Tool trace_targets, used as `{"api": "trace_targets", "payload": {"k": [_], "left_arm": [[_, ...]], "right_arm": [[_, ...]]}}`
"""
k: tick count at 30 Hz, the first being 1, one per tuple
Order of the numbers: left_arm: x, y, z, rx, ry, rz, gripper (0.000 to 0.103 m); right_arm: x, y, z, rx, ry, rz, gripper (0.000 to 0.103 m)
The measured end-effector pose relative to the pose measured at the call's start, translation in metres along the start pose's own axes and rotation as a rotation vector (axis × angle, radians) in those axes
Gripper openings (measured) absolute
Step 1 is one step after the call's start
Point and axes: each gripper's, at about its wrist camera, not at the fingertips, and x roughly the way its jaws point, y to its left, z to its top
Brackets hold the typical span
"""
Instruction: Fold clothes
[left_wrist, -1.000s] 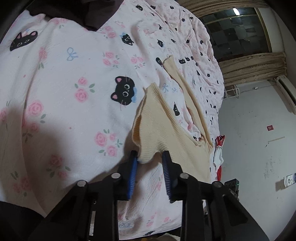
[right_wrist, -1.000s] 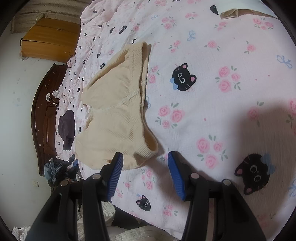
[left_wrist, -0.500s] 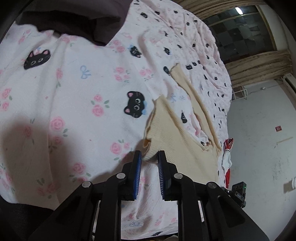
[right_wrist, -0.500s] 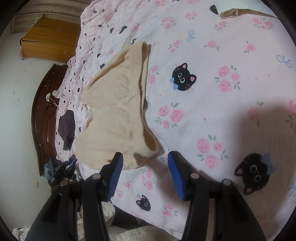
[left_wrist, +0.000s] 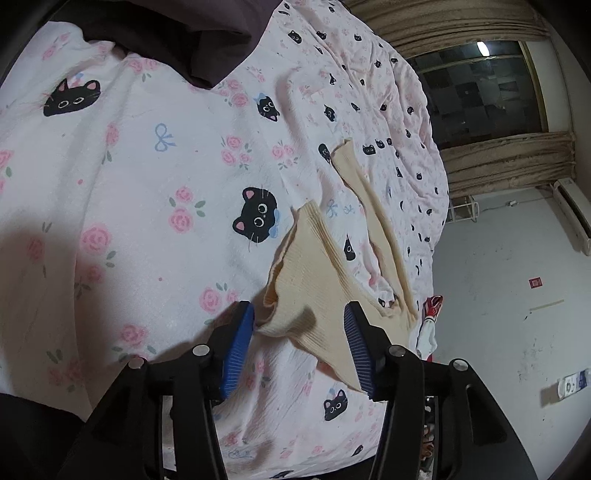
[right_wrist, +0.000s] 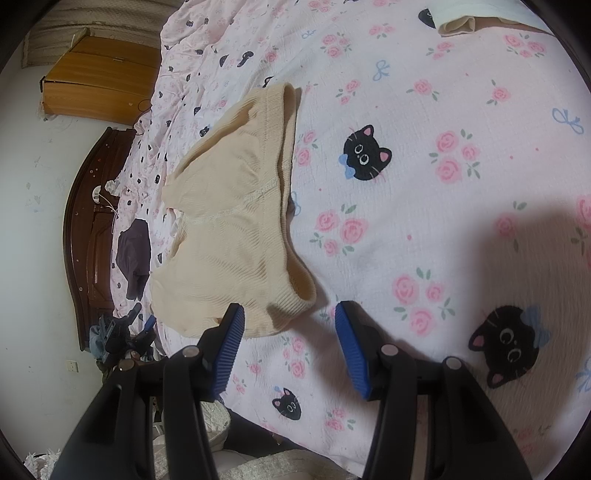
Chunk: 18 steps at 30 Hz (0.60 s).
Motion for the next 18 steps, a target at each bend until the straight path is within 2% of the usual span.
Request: {"api": "trace_targets", "payload": {"k": [4, 11, 12, 13, 15, 18], "left_arm": [[0.0047, -0.0001, 0.0005, -0.016, 0.004, -0.022, 0.046], [0.0064, -0.0030, 0.0004, -0.014, 0.001, -0.019, 0.045], [0.0060, -0.0034, 0.0005, -0.011, -0.003, -0.012, 0.039], [0.0062, -0.0037, 0.0006, -0.006, -0.002, -0.005, 0.024], [0.0083, -0.0032, 0.0003, 0.004, 0.016, 0.012, 0.006], [0.0083, -0.0016, -0.0014, 0.010, 0.029, 0.020, 0.006]], "right_arm": [[0.0007, -0.0005, 0.0005, 0.002, 0.001, 0.002, 0.053], [0.0013, -0.0014, 0.0013, 0.004, 0.002, 0.005, 0.053], [0.0013, -0.0014, 0.0013, 0.004, 0.002, 0.005, 0.053], [0.0013, -0.0014, 0.0012, 0.004, 0.002, 0.005, 0.053], [0.0016, -0.0016, 0.0012, 0.005, 0.002, 0.005, 0.053], [0.0018, -0.0020, 0.0012, 0.006, 0.003, 0.005, 0.053]]}}
